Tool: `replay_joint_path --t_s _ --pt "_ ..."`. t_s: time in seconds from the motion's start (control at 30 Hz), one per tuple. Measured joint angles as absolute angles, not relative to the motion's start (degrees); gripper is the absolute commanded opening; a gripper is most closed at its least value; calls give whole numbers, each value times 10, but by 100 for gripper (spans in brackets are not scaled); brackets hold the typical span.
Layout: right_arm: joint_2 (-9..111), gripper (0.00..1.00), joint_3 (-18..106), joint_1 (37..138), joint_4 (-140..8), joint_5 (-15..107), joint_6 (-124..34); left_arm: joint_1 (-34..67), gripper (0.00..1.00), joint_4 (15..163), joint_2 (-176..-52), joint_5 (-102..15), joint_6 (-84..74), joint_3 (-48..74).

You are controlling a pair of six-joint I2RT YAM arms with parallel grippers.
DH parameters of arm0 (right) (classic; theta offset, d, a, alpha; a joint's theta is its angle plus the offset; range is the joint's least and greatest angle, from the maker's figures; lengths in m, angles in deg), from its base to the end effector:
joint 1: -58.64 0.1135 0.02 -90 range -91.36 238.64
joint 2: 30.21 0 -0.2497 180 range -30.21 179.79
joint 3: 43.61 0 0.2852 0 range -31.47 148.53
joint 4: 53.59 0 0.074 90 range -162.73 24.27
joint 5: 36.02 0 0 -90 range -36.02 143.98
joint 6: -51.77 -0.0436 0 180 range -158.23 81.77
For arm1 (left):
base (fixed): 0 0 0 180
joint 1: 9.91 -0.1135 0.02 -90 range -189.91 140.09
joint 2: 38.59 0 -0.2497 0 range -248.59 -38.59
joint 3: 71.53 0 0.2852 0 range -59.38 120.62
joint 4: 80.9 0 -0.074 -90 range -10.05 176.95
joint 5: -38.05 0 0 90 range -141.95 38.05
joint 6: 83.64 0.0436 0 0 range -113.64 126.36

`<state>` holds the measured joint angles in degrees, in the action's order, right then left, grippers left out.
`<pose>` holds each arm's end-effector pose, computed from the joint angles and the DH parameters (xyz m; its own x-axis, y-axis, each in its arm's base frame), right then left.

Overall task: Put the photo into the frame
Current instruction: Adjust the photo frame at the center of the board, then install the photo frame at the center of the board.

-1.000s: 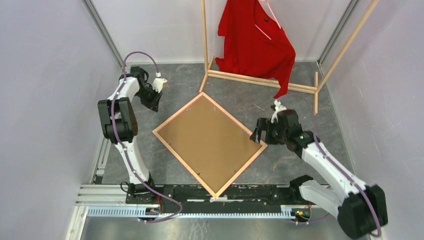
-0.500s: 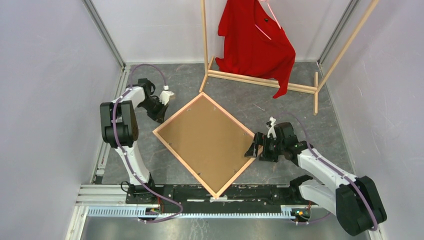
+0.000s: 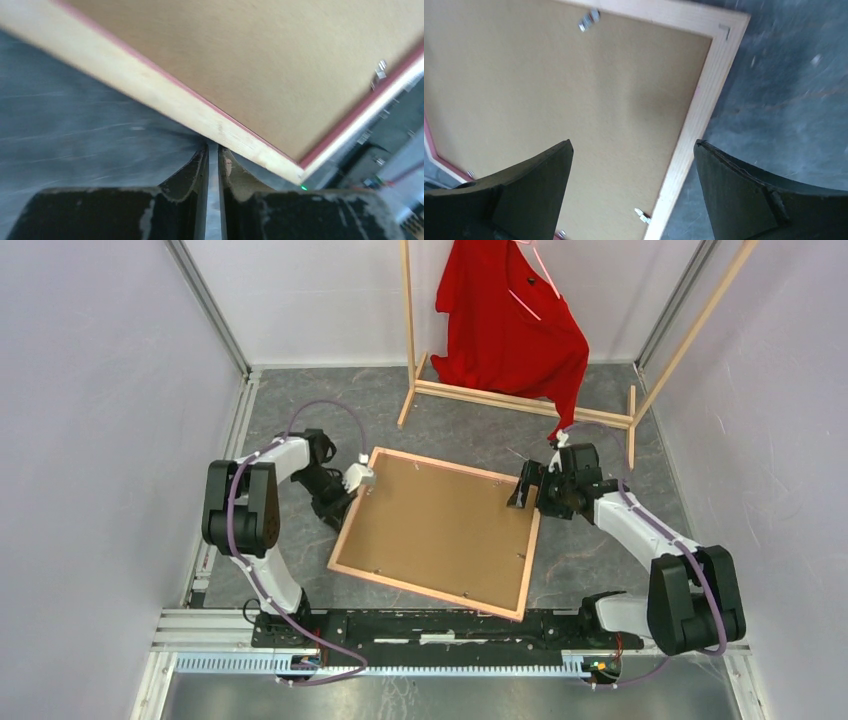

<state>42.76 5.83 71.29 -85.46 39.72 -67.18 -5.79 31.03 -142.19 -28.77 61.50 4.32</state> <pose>0.2654 0.0706 0.1427 -0.8716 0.2852 -0.3987 0.0836 0.8879 0.4523 0.3175 -0.0401 0.1099 -0.5456 0.7956 -0.2634 0.8292 0.4671 -0.3070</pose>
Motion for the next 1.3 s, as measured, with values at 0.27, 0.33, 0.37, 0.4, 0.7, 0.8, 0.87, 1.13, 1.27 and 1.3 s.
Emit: replay_joint_path --t_s 0.27,0.33,0.37,0.4,0.7,0.8,0.87,1.13,1.27,1.3 --pt "438 92 142 699 -862 452 -622 -71 20 222 -1421 -256 648 26" --pt "431 82 152 699 -859 461 -619 -92 21 216 -1429 -240 648 58" --pt "422 78 152 700 -853 459 -621 -103 21 215 -1435 -226 646 80" --pt "416 73 149 703 -845 456 -625 -111 21 216 -1440 -213 644 96" --pt "475 1 141 896 -706 430 -704 -124 23 246 -1497 -110 568 140" --pt "548 0 162 952 -670 424 -731 -124 23 253 -1514 -97 557 136" --pt "591 0 189 978 -654 422 -742 -124 22 256 -1518 -94 556 134" --pt "765 0 334 1071 -577 424 -775 -123 20 267 -1522 -85 532 126" --pt "832 0 392 1101 -555 439 -780 -124 19 273 -1520 -83 516 120" --pt "844 0 401 1106 -553 442 -781 -124 18 275 -1519 -83 513 119"
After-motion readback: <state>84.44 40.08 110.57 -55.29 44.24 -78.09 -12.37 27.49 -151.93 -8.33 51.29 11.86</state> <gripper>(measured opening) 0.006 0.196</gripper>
